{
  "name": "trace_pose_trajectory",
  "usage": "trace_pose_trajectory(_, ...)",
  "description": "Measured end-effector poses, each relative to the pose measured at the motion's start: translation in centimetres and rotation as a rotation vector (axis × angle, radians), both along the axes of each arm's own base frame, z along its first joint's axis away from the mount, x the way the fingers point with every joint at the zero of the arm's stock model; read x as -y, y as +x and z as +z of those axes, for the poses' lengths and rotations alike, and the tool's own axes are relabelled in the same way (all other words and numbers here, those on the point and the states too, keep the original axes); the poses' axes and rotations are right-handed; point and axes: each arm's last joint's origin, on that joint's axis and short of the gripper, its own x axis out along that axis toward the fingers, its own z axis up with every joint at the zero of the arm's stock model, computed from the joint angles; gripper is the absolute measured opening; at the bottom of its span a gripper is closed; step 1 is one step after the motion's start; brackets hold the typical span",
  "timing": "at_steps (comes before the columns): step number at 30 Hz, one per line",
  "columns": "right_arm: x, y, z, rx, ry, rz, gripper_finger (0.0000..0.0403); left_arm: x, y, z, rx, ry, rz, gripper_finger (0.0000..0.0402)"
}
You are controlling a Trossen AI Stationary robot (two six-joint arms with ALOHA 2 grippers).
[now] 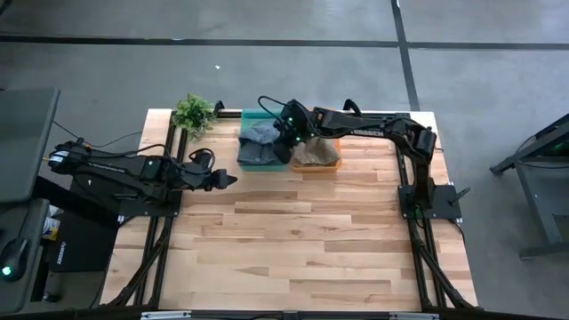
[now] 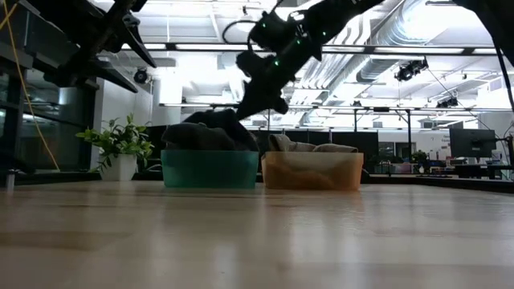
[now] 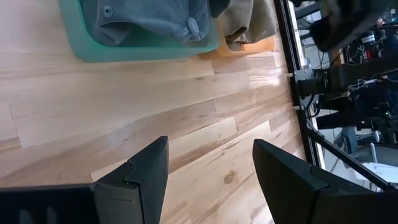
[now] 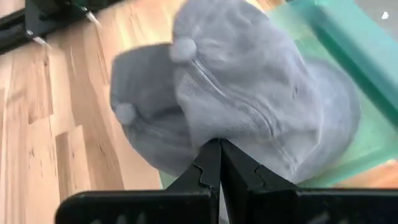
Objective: Pick & Place hat
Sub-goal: Put the blue cap into the green bin
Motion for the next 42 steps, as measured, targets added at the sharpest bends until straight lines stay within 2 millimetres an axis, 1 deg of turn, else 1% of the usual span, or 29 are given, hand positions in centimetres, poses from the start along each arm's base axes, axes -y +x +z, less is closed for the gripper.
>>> trace_pose_trajectory(6,-1.3,1.2,2.9,0.078,-0.059,0.057,0.0000,0.0,0.0,0.0,0.000,0.002,0.002,0.0211)
trace_pose_trajectory(9,-1.5,1.5,3.3,0.094,-0.097,0.063,0.0000,0.0,0.0,0.0,-0.002,0.004,0.002,0.0211)
trace_pose_trajectory(11,-1.1,1.4,3.2,0.086,-0.123,0.048,0.0000,0.0,0.0,0.0,-0.003,0.006,0.001,0.0211)
trace_pose_trajectory(13,-0.4,1.6,3.1,0.115,-0.134,0.047,0.0000,0.0,0.0,0.0,-0.003,0.006,0.001,0.0211)
trace_pose_trajectory(17,0.8,2.4,2.0,0.161,-0.135,0.033,0.0000,0.0,0.0,0.0,-0.002,0.005,-0.001,0.0211)
trace_pose_trajectory(21,1.3,3.3,0.9,0.226,-0.073,0.038,0.0000,0.0,0.0,0.0,-0.002,0.001,-0.005,0.0211)
trace_pose_trajectory(23,1.5,3.8,0.2,0.215,-0.059,0.031,0.0000,0.0,0.0,0.0,-0.002,-0.001,-0.008,0.0211)
trace_pose_trajectory(28,1.6,5.3,-0.8,0.216,-0.025,0.050,0.0000,0.0,0.0,0.0,-0.004,-0.009,-0.013,0.0211)
trace_pose_trajectory(30,1.6,5.7,-1.5,0.186,0.006,0.055,0.0000,0.0,0.0,0.0,-0.004,-0.010,-0.014,0.0211)
trace_pose_trajectory(34,1.3,5.6,-4.0,0.053,0.066,0.060,0.0000,0.0,0.0,0.0,-0.005,-0.011,-0.015,0.0211)
trace_pose_trajectory(35,1.2,5.6,-4.3,0.031,0.073,0.060,0.0000,0.0,0.0,0.0,-0.005,-0.011,-0.016,0.0211)
trace_pose_trajectory(39,1.1,5.4,-4.7,-0.009,0.076,0.072,0.0000,0.0,0.0,0.0,-0.005,-0.011,-0.016,0.0211)
trace_pose_trajectory(42,1.1,5.5,-4.3,0.012,0.067,0.084,0.0000,0.0,0.0,0.0,-0.005,-0.011,-0.015,0.0211)
